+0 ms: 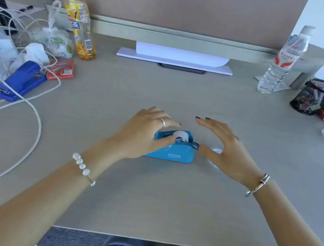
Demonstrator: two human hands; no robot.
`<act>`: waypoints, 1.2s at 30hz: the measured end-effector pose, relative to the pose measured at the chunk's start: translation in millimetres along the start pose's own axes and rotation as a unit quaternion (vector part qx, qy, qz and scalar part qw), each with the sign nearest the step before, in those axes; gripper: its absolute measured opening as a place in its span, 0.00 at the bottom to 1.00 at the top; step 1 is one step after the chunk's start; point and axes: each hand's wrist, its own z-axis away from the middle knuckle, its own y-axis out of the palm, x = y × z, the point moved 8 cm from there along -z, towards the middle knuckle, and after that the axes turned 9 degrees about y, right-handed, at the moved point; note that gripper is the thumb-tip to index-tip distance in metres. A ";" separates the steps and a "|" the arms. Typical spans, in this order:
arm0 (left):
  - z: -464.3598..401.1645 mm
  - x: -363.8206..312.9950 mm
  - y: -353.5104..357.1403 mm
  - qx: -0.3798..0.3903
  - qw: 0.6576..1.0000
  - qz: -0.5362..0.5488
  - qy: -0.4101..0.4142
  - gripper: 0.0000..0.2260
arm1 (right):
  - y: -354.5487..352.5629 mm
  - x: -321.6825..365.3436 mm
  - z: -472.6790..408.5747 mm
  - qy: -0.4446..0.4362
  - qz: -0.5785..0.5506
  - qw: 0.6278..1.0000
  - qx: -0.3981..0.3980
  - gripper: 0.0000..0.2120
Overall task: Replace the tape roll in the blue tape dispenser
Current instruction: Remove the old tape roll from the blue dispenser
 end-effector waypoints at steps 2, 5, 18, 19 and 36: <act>-0.7 -1.8 6.1 0.012 1.000 0.013 -0.006 0.23 | 5.4 -0.4 0.4 0.019 -0.012 1.000 0.011 0.26; -5.3 1.5 10.3 0.018 0.999 0.037 -0.017 0.16 | 16.1 -11.0 -1.4 0.021 -0.007 0.999 0.033 0.29; -20.5 -1.4 3.0 0.021 0.999 0.027 0.030 0.15 | 10.1 -21.2 -13.8 0.024 -0.071 0.996 0.041 0.33; -21.4 -2.4 -0.2 0.014 0.999 0.035 0.028 0.16 | 8.8 -21.3 -13.3 0.020 -0.070 0.997 0.038 0.33; -41.4 -32.7 -0.9 -0.021 0.995 0.086 -0.041 0.09 | -24.4 -22.9 -5.5 0.046 -0.161 0.983 -0.072 0.07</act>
